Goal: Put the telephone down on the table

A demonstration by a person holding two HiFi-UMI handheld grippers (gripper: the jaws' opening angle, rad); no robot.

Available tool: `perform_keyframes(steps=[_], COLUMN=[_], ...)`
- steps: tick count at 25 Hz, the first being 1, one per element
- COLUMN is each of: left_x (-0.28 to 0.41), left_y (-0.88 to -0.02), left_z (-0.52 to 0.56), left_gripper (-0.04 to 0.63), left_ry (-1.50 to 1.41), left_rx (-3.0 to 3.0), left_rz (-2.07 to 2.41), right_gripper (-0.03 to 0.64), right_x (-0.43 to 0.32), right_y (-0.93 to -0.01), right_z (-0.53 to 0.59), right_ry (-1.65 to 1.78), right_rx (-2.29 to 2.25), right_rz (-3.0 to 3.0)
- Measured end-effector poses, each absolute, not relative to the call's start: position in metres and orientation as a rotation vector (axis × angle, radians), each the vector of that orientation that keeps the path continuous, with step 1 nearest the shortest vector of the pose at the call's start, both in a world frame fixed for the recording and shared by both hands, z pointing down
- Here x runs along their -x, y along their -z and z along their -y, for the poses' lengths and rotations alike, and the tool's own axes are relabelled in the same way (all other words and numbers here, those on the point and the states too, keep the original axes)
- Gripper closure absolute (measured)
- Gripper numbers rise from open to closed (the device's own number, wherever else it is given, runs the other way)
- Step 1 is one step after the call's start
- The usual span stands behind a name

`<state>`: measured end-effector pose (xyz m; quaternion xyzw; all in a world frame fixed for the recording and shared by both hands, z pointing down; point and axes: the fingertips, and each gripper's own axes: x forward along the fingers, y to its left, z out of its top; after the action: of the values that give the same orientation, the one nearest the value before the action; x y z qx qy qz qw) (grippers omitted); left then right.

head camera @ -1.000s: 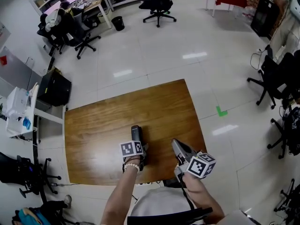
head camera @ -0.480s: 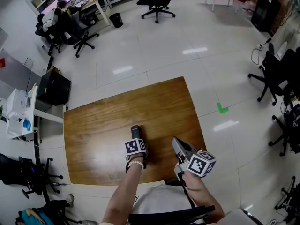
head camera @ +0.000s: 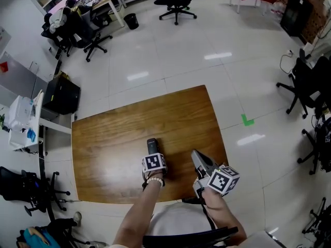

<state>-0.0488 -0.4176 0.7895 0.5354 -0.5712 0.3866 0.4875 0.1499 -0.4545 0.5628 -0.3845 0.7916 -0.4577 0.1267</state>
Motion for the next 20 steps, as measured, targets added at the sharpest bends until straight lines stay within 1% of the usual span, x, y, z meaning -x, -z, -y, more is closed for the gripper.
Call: perform_keyframes(steps=[7,13,14,17,20], left_x=[0.042,0.050,0.051,0.055,0.048], left_y=[-0.782,-0.776,-0.773,-0.763,-0.742], left_z=[0.423,0.430,0.431,0.428,0.424], left_gripper=[0.273,0.223,0.206,0.203,0.193], left_ry=[-0.985,-1.021,-1.002,-0.880,-0.678], left_rx=[-1.326,-1.356,-1.362,-1.384,-1.437], left_rz=[1.444,1.523,1.539,1.538,1.470], right_gripper=[0.614,0.614,0.614,0.614,0.614], right_x=[-0.155,-0.155,-0.156,-0.156,-0.154], right_y=[-0.563,-0.560,-0.559,-0.556,-0.553], right_z=[0.454,0.450,0.449,0.444,0.439], right_ry=[1.325,1.307,1.304,1.295,1.283], right_rx=[1.123,1.132,1.133,1.136,1.129], right_rz=[-2.298,-2.300,-2.302,-2.307,-2.322])
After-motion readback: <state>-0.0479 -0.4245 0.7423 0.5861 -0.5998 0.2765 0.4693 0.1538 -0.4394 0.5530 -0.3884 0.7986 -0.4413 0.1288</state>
